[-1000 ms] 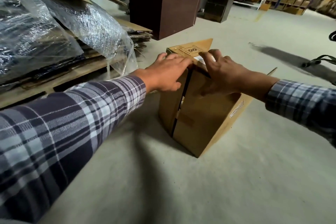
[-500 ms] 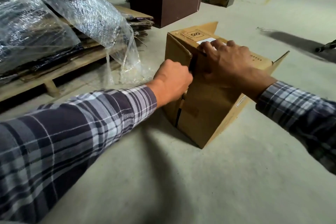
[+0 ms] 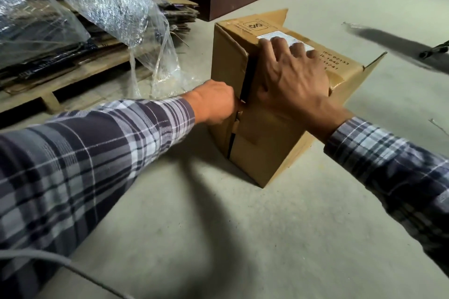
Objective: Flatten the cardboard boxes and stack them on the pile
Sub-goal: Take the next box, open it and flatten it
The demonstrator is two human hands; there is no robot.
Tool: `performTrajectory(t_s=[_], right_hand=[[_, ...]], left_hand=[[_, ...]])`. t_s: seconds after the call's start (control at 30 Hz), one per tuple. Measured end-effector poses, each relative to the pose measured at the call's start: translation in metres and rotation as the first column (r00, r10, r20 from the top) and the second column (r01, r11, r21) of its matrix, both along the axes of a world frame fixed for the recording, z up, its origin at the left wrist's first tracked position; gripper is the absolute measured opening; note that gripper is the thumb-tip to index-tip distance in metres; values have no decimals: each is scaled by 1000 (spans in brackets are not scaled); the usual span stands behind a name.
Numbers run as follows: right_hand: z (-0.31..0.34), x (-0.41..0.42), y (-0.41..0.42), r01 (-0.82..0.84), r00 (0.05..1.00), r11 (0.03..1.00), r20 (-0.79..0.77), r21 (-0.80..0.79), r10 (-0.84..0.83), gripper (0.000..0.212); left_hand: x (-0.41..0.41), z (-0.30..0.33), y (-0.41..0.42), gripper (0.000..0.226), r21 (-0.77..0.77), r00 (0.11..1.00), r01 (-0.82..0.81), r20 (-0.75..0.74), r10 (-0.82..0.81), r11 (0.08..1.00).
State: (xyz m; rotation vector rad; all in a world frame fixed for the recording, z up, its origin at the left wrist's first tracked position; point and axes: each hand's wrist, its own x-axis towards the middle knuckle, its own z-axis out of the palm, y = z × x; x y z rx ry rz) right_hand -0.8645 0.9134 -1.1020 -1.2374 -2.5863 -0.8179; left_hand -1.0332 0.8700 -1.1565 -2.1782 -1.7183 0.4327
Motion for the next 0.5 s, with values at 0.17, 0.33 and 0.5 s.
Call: performTrajectory(t_s=[0.17, 0.33, 0.5], right_hand=[[-56, 6, -14, -221, 975, 962, 58, 161, 214, 68], [-133, 30, -22, -215, 945, 977, 248, -19, 213, 59], [-150, 12, -40, -73, 973, 963, 194, -260, 126, 59]], left_hand=[[-18, -9, 0, 24, 29, 998, 58, -4, -58, 998], [-19, -7, -5, 41, 94, 996, 93, -8, -93, 991], [-16, -8, -2, 51, 99, 995, 83, 40, -88, 992]])
